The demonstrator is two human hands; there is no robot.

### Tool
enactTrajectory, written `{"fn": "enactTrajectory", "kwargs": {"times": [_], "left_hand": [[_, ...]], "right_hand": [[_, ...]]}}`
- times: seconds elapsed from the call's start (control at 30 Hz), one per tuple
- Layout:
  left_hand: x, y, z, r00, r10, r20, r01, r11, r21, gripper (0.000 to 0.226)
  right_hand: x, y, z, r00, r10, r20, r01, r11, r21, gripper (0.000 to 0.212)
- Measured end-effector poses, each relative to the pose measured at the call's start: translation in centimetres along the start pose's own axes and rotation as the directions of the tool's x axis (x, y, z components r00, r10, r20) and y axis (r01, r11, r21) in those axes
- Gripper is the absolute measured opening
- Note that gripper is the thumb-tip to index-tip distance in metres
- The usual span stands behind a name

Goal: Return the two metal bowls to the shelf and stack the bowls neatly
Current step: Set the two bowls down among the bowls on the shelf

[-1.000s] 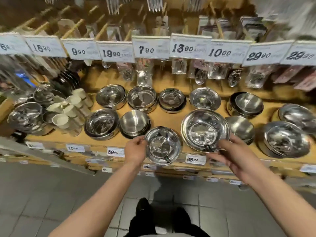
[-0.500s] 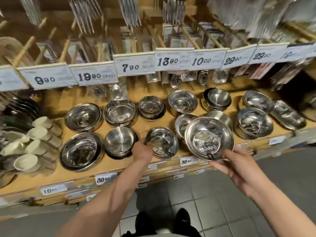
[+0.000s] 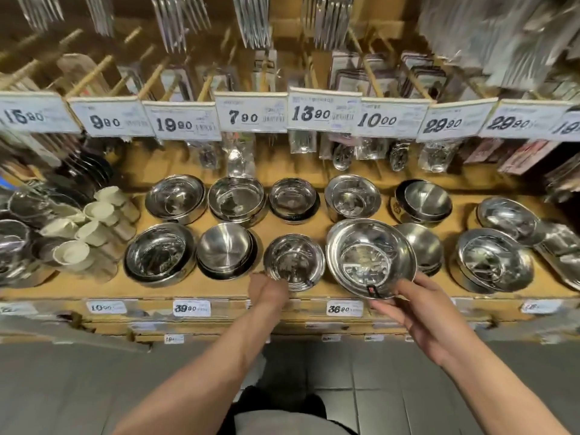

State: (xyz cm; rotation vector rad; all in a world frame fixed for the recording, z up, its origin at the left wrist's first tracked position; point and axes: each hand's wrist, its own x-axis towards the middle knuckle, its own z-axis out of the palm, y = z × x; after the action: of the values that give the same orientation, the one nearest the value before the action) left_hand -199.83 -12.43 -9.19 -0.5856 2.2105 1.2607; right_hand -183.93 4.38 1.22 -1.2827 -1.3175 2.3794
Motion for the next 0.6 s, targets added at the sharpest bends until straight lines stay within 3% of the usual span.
{"fn": "enactTrajectory", "kwargs": {"times": [0.07,0.13,0.23,0.43,0.6], "left_hand": [[0.0,-0.4,-0.1,0.999,0.041,-0.021,-0.043,0.997,-0.067,0.006],[0.2,-0.6,-0.6,0.998,0.059,-0.017,-0.060,0.990,-0.130,0.003],[0.9,-0.8,-1.2,0.999,0.038,-0.033,-0.042,0.990,-0.133,0.019],[1.4,-1.7,-2.0,0.995,0.044,-0.085,-0.063,0.971,-0.231,0.007],[1.1,-3.0,-3.1,0.995,0.069,-0.068,-0.087,0.951,-0.298,0.020]], "right_hand": [[0.6,-0.2,0.3,1.000,0.009,0.014,-0.009,1.000,-0.016,0.023],[1.2,-0.2,0.9,0.999,0.022,0.047,-0.020,0.999,-0.032,0.024],[1.8,0.2,2.4,0.994,0.045,0.095,-0.040,0.998,-0.050,0.025],[3.2,2.6,6.2,0.988,0.094,0.126,-0.087,0.994,-0.060,0.018],[4.6,5.0,8.7,0.992,0.092,0.089,-0.081,0.990,-0.116,0.020]]}}
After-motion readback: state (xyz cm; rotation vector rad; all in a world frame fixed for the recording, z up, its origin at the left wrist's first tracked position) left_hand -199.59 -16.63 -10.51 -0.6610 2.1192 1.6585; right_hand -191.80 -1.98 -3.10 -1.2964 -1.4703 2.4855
